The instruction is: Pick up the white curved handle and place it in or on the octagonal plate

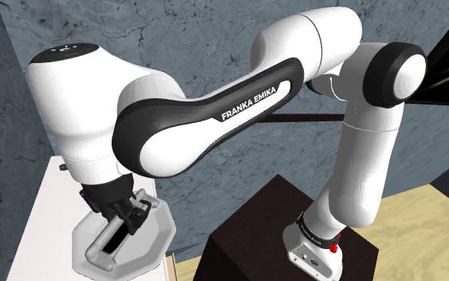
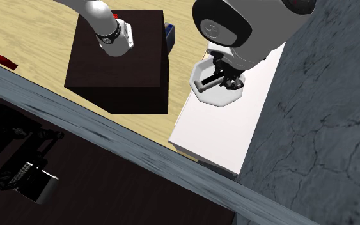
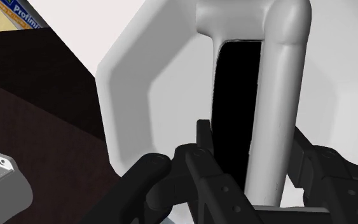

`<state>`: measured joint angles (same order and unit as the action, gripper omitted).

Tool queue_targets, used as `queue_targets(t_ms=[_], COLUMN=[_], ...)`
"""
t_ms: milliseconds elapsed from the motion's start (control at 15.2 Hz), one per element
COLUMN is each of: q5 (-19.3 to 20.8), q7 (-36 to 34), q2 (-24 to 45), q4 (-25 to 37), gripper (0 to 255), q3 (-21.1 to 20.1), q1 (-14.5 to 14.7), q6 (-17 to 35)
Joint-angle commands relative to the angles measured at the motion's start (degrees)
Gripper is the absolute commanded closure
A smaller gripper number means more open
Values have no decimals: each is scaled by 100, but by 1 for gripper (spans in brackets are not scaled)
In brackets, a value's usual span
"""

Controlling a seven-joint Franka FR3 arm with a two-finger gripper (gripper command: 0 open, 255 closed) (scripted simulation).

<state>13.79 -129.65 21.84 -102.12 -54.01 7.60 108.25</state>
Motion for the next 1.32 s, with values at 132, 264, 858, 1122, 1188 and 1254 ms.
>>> queue_targets(t_ms=[132, 264, 858, 1122, 1188, 1254], q5=[4, 4, -102, -118, -117, -117], q7=[-2, -2, 74, 87, 87, 87], q2=[2, 2, -87, -97, -97, -96], q4=[-7, -7, 490, 635, 635, 635], gripper=[255, 255, 0, 0, 0, 0], q3=[2, 2, -57, -65, -65, -65], q1=[0, 0, 9, 23, 23, 23], q6=[10, 10, -534, -681, -681, -682])
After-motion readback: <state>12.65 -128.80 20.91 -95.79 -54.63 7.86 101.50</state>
